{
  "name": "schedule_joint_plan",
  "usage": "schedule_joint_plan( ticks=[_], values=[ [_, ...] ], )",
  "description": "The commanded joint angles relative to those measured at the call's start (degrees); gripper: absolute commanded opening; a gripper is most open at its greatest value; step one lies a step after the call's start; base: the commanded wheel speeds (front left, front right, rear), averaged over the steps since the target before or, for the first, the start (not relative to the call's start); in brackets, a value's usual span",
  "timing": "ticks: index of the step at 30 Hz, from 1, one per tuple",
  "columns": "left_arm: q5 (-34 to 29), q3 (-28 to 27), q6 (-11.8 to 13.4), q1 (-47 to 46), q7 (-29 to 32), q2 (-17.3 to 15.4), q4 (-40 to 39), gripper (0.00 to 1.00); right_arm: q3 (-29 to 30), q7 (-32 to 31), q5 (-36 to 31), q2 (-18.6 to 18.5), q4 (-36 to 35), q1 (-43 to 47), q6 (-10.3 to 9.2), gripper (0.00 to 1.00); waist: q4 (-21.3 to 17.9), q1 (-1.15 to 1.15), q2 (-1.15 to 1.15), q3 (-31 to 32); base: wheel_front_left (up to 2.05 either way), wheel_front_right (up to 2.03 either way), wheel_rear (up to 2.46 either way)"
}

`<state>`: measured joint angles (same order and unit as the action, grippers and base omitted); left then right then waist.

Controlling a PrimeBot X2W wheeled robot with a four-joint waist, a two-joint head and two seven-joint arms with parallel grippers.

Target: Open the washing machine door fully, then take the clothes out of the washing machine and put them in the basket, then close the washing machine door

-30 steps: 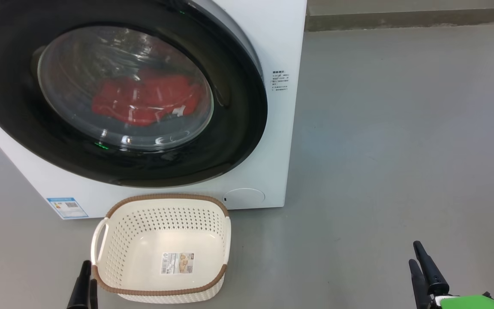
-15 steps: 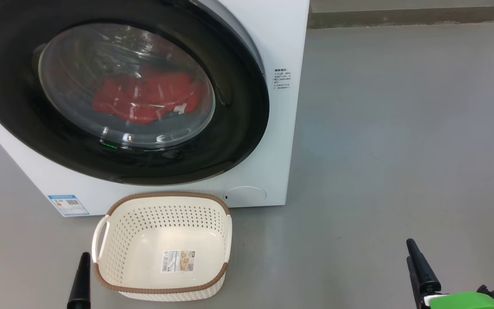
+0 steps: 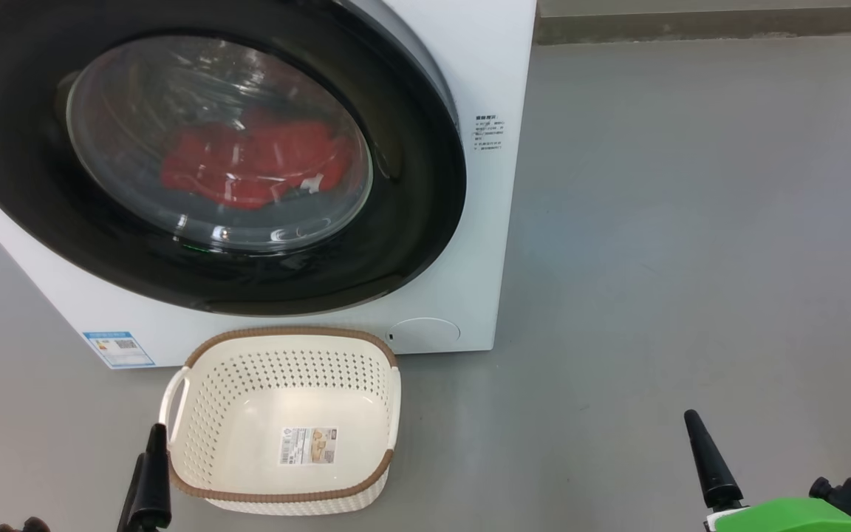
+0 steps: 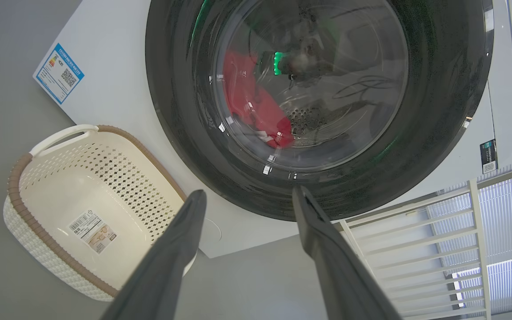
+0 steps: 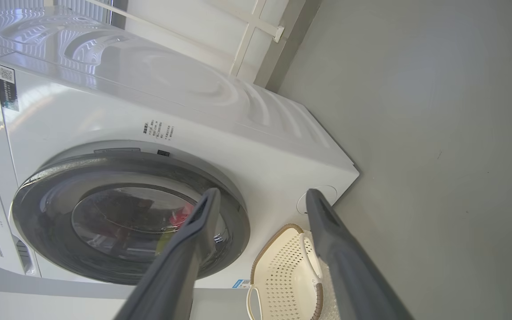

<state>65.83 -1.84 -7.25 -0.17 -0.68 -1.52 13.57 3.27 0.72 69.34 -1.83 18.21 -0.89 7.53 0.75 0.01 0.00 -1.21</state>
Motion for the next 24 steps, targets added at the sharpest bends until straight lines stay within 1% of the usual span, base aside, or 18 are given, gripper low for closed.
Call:
schedule_joint_plan(
  ticks=[1, 24],
  values=[
    [-1.89, -0.50, -0.09, -0.30, -0.67, -1.10, -1.96, 1.00, -0.93, 0.68, -1.79, -0.47, -1.66, -1.34, -0.01, 1.00, 0.00, 0.00, 0.00, -0.03, 0.00, 0.00, 0.00],
    [-17.15, 1.07, -0.14, 0.27, -4.54, -2.07, -5.68, 1.00, -3.50, 4.53, -15.27, -0.64, -3.37, -1.75, -0.02, 1.00, 0.18, -0.01, 0.00, -0.92, 0.00, 0.00, 0.00]
  ],
)
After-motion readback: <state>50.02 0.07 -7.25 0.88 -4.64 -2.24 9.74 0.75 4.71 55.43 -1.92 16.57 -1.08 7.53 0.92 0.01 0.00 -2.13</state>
